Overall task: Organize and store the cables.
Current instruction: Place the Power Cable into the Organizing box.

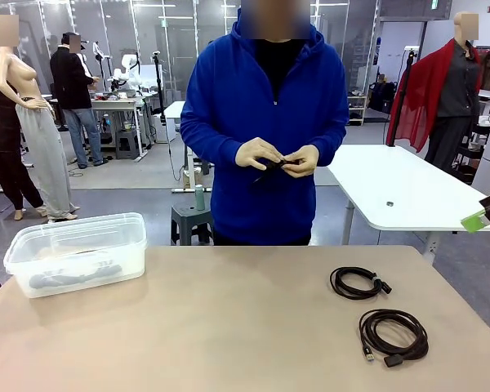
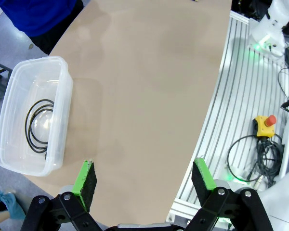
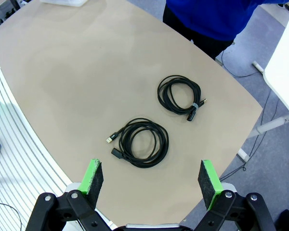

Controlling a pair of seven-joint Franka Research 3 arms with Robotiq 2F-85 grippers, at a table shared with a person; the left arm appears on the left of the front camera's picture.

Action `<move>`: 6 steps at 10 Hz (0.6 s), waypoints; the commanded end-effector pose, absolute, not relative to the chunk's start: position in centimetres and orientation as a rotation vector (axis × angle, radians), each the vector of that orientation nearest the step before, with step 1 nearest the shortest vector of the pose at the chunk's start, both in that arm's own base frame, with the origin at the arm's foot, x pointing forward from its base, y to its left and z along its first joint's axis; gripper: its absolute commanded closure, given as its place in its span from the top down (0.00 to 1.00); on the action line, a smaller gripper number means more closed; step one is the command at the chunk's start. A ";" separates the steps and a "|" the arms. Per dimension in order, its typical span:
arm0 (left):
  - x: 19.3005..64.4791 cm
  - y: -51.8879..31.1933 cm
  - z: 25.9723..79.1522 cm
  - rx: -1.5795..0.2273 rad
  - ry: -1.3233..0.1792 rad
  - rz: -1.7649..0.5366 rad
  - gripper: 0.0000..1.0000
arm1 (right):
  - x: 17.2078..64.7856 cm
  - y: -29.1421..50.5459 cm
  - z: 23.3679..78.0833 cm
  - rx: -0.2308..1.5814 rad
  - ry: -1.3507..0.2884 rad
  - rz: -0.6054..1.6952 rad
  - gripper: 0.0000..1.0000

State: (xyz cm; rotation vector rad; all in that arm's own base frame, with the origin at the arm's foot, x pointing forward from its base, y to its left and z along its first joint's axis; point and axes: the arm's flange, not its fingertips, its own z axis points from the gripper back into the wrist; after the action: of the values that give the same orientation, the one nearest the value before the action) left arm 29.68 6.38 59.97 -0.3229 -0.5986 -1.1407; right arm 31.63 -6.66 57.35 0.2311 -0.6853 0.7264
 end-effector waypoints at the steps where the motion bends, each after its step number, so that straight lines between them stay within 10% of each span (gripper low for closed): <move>1: 29.7 6.3 59.9 -0.316 -0.591 -1.150 1.00 | 31.6 -6.8 57.3 0.233 -0.688 0.732 1.00; 6: 29.7 6.3 59.9 -0.316 -0.591 -1.150 1.00 | 31.6 -6.8 57.3 0.233 -0.688 0.732 1.00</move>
State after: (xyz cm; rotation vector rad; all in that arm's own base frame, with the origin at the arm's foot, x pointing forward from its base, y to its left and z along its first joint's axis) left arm 29.68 6.38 59.97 -0.3229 -0.5986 -1.1407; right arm 31.63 -6.66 57.35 0.2311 -0.6853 0.7264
